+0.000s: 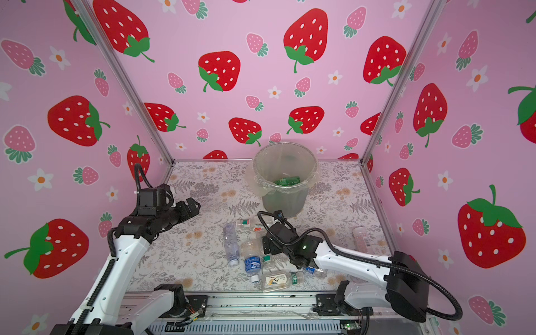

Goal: Throw the plastic bottles in the bin
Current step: Pick up the plastic bottle from the center of the table.

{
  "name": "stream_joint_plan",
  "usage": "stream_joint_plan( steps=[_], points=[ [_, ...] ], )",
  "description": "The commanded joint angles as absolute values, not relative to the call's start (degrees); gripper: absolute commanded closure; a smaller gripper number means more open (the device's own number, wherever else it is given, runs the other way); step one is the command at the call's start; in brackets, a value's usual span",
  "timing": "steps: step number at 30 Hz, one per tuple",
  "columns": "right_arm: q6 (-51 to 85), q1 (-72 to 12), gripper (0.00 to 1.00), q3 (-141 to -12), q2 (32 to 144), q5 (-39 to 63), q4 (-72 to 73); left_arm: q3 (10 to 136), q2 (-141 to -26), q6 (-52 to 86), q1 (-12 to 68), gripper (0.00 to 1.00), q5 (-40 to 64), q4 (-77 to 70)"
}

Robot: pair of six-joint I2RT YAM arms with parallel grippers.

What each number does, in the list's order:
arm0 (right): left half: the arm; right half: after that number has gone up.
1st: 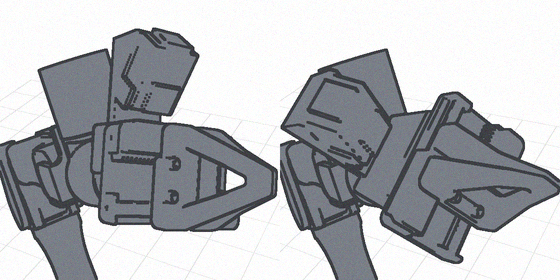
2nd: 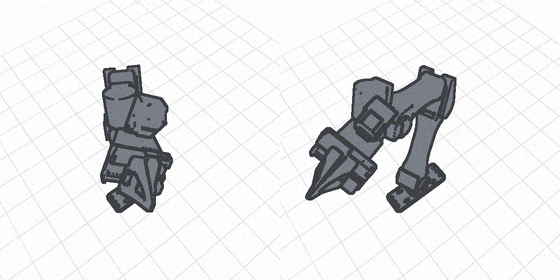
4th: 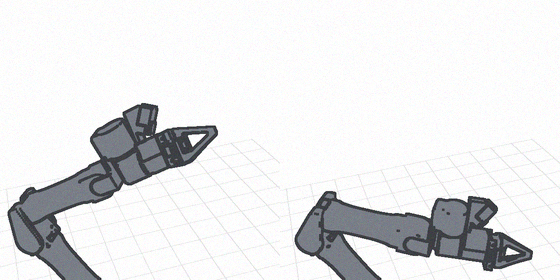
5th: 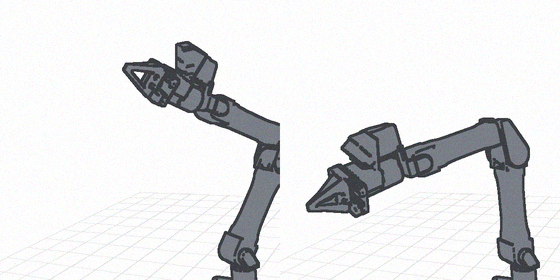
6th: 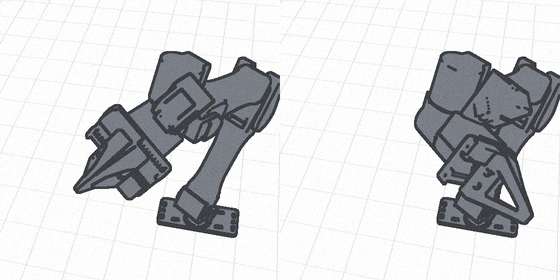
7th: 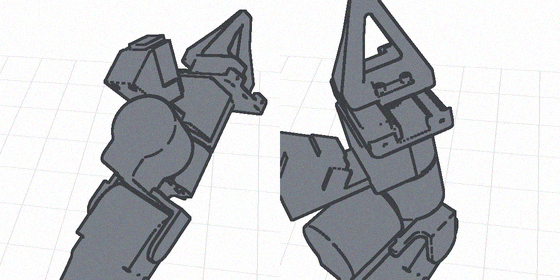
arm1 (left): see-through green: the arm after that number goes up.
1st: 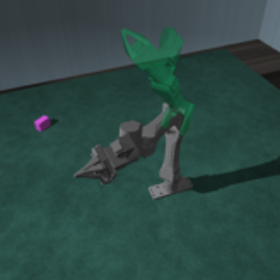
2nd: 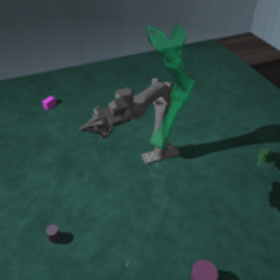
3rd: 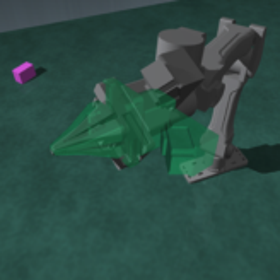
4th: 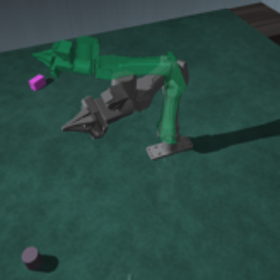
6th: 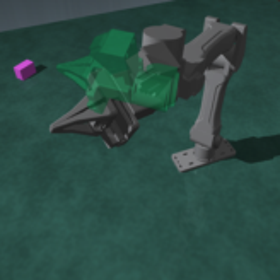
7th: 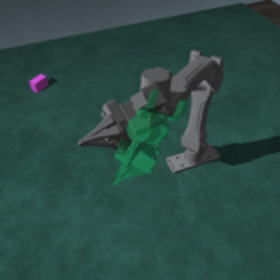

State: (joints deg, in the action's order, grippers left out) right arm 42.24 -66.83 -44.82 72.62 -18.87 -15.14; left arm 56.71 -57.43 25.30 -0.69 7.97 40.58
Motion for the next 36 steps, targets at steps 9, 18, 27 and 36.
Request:
stream_joint_plan(
  steps=[9, 18, 27, 36],
  points=[
    [42.97, -68.84, 0.11, -47.75, 78.57, -17.75, -13.23, 56.38, -57.90, 24.70, -1.81, 0.01, 11.13, 41.63],
    [42.65, -69.17, 0.15, -47.59, 82.03, -16.64, -11.96, 56.48, -57.92, 24.35, -2.28, 0.01, 10.11, 42.15],
    [41.73, -69.26, 0.17, -49.58, 86.04, -16.91, -12.38, 56.46, -58.19, 24.42, -3.13, 0.01, 10.70, 42.16],
    [41.30, -69.26, 0.17, -52.23, 90.47, -18.18, -14.26, 56.56, -58.53, 24.36, -3.44, 0.01, 11.60, 42.12]
  ],
)
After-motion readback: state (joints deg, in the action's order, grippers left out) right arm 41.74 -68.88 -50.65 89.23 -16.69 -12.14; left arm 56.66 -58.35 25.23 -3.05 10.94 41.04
